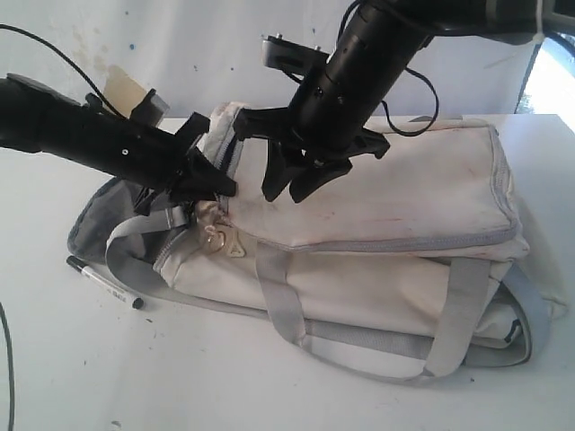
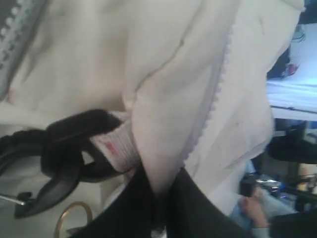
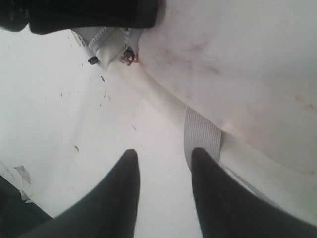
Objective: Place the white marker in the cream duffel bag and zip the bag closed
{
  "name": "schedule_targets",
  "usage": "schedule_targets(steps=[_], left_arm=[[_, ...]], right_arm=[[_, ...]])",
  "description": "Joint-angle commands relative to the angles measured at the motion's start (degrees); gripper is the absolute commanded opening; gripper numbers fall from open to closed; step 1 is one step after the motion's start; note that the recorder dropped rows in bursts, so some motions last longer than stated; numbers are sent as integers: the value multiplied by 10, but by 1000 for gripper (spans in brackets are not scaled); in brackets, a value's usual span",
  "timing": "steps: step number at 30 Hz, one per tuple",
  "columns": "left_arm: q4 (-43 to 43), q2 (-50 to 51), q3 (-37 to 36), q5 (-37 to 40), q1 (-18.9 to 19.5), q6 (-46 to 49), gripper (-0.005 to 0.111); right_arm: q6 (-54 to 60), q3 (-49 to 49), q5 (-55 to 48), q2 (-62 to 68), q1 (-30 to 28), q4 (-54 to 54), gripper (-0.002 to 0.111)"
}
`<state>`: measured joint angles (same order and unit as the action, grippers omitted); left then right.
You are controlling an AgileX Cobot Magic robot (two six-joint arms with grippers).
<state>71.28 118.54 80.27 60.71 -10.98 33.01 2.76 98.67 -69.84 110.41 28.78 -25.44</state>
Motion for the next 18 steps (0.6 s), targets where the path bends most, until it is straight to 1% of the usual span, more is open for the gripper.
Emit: schedule_targets(steps=[1, 3, 5, 8, 11, 13, 16, 18], left_arm=[[99, -1, -2, 61, 20, -78, 0], [146, -1, -2, 81, 25, -78, 0], [173, -1, -2, 90, 25, -78, 0], [178, -1, -2, 92, 22, -78, 0], [179, -1, -2, 92, 20, -76, 0], [179, -1, -2, 92, 20, -76, 0], [190, -1, -2, 92, 20, -78, 0], [200, -1, -2, 92, 20, -78, 0]], right_arm=[[11, -1, -1, -11, -3, -10, 33], [16, -1, -1, -16, -3, -36, 33], [27, -1, 11, -19, -3, -73, 33], [58, -1, 35, -20, -2, -137, 33], [62, -1, 55, -16, 8, -145, 35], [62, -1, 59, -15, 16, -144, 39], [62, -1, 71, -15, 28, -145, 50], [59, -1, 80, -15, 36, -144, 53]])
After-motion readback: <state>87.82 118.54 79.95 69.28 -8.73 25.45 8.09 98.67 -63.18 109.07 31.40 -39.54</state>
